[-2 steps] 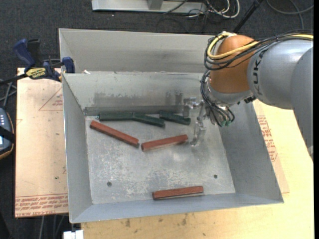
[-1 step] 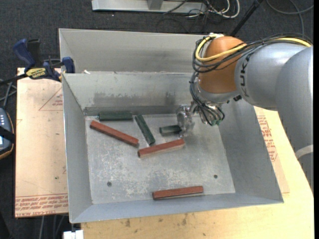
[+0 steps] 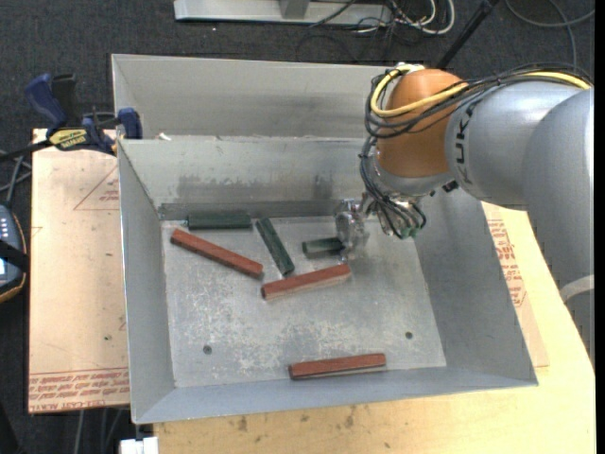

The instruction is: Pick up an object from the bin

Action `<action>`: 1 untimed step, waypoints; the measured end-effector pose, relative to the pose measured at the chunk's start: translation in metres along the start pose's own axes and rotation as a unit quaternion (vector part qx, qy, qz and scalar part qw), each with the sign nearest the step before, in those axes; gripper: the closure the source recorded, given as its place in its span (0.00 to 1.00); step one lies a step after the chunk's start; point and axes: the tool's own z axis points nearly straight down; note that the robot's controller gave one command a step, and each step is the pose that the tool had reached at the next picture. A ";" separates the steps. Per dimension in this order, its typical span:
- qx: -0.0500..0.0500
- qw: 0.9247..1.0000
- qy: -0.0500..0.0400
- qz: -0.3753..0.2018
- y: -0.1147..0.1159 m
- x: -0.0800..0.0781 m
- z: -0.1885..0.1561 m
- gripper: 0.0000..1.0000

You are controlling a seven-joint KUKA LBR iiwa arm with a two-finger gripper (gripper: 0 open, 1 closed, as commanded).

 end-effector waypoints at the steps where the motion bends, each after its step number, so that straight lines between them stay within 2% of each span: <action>1: 0.000 1.000 0.002 -0.001 0.000 0.003 -0.003 1.00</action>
Offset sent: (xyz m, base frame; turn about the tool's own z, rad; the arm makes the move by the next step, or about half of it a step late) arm -0.0299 -0.0125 -0.0033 -0.0099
